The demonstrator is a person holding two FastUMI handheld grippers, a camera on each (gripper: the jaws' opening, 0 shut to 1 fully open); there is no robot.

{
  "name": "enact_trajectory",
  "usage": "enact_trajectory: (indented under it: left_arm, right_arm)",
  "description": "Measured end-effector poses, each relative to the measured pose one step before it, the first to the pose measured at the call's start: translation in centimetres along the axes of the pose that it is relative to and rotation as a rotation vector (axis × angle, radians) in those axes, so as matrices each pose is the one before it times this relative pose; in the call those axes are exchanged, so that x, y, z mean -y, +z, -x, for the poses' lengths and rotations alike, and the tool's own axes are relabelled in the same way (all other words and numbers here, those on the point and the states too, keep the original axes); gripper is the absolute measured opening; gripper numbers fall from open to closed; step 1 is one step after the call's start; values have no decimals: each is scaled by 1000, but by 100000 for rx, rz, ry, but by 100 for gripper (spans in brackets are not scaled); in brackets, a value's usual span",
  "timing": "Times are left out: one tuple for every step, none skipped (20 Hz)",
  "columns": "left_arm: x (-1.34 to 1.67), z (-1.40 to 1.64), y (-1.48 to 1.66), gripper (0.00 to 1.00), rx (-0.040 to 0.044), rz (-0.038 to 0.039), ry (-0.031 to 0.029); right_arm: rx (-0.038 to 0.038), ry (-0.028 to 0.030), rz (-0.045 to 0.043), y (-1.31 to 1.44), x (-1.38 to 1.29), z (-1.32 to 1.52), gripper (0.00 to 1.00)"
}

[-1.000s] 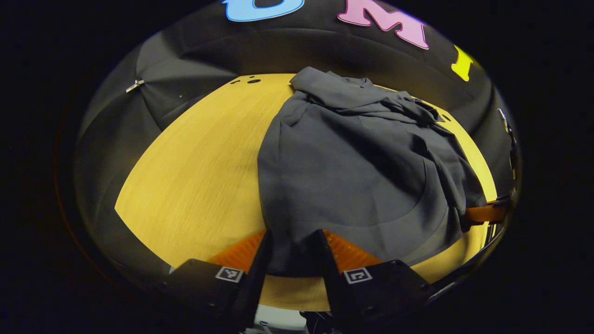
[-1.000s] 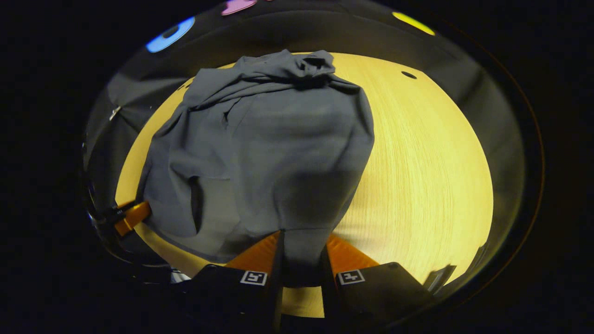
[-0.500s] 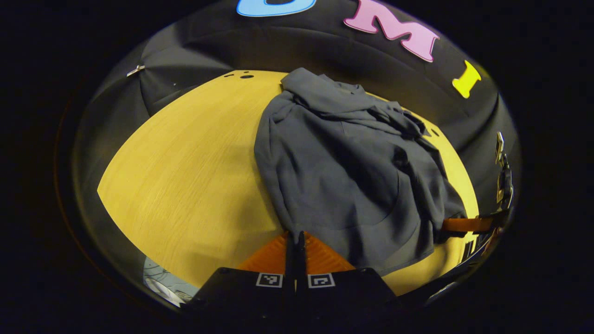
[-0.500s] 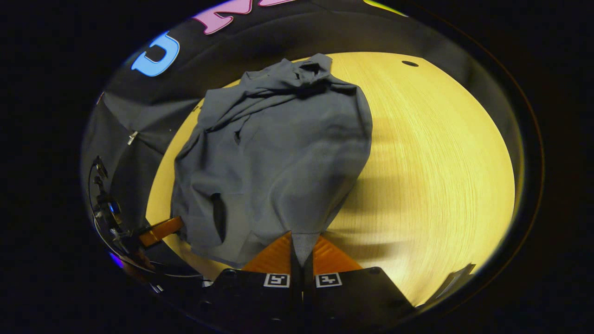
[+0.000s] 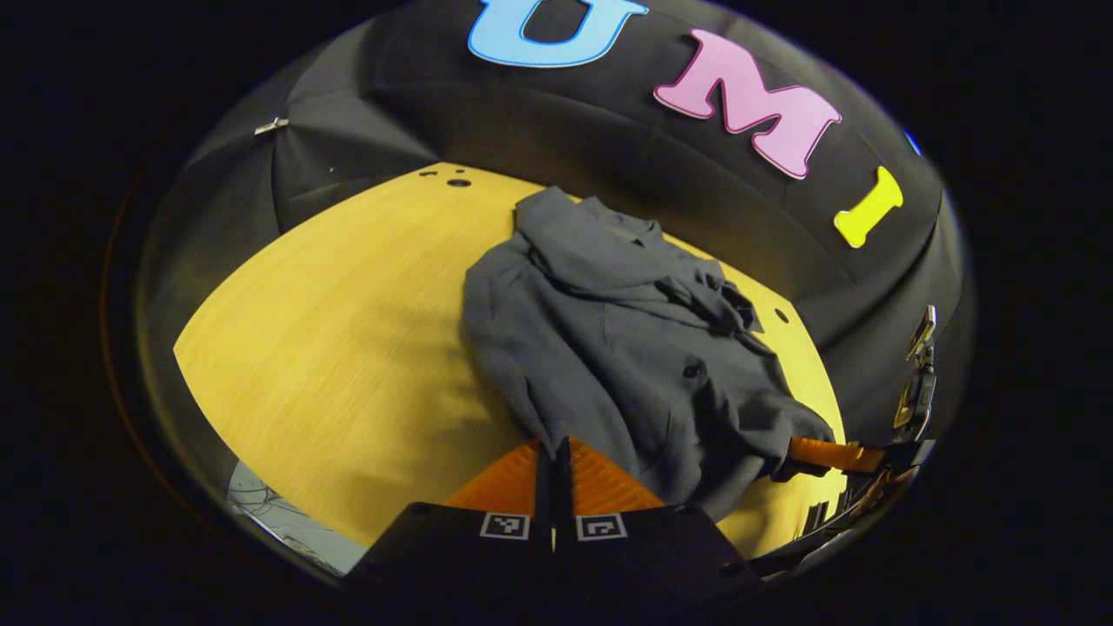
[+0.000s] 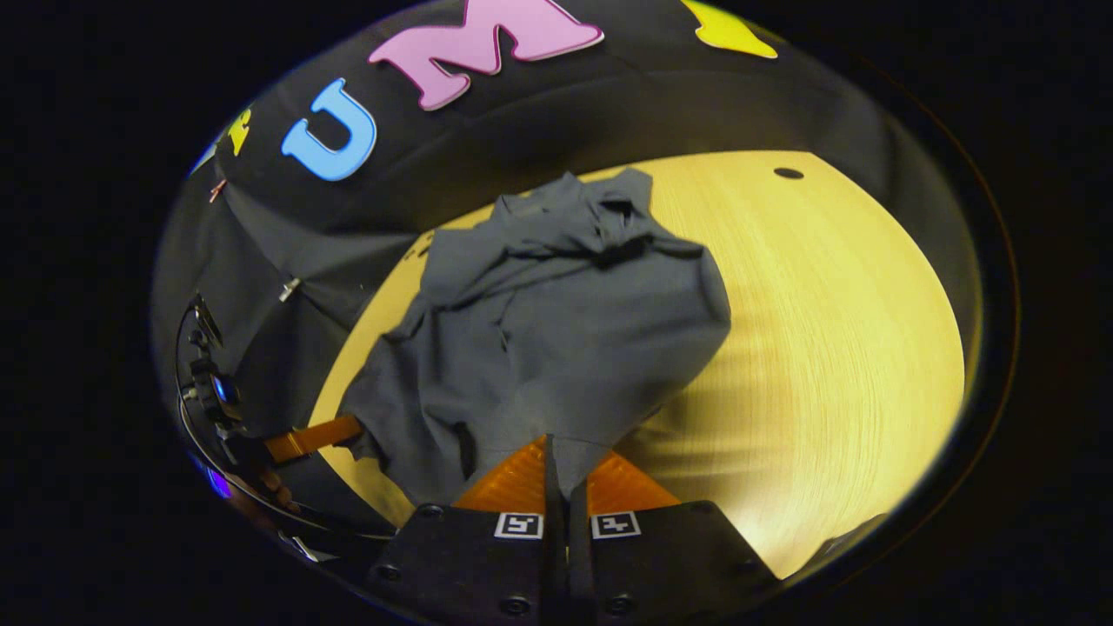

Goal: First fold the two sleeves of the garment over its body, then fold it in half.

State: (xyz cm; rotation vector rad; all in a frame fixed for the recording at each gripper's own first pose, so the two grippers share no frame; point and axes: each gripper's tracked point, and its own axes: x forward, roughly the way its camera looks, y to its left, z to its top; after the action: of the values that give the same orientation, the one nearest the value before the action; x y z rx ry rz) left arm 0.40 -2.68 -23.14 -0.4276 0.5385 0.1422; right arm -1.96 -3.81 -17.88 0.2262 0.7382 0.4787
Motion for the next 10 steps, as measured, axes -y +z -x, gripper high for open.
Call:
enact_trajectory:
  left_arm:
    - [134, -25, 819, 6, 1714, -929, 227]
    - [243, -253, 799, 9, 1322, -1275, -142]
    - [247, -41, 630, 5, 823, -1244, -337]
    - [211, -111, 612, 5, 605, -1545, -188]
    - [188, -89, 721, 5, 1114, -1729, -154]
    - [147, -73, 709, 5, 1107, -1212, -164]
    - [203, -273, 645, 5, 1333, -1218, -135]
    - [-58, -305, 714, 5, 1340, -1392, 543]
    - [50, -382, 468, 5, 845, -1565, 305]
    - [49, -369, 750, 5, 754, -1677, 220]
  right_arm:
    - [1243, 583, -11, 556, -201, 63, 6]
    - [1029, 169, -12, 651, -7, -223, 6]
    - [1250, -188, 135, 543, 177, -319, 6]
    - [594, -90, -26, 442, 114, -320, 5]
    - [559, 565, 124, 407, -117, -288, 6]
    - [703, 331, 847, 562, -170, -162, 5]
    - [618, 306, 1530, 573, -93, -174, 6]
    - [894, 70, 1776, 661, -82, -209, 5]
    - [799, 234, 1517, 618, -75, -153, 5]
    - [941, 99, 1039, 695, -16, -243, 5]
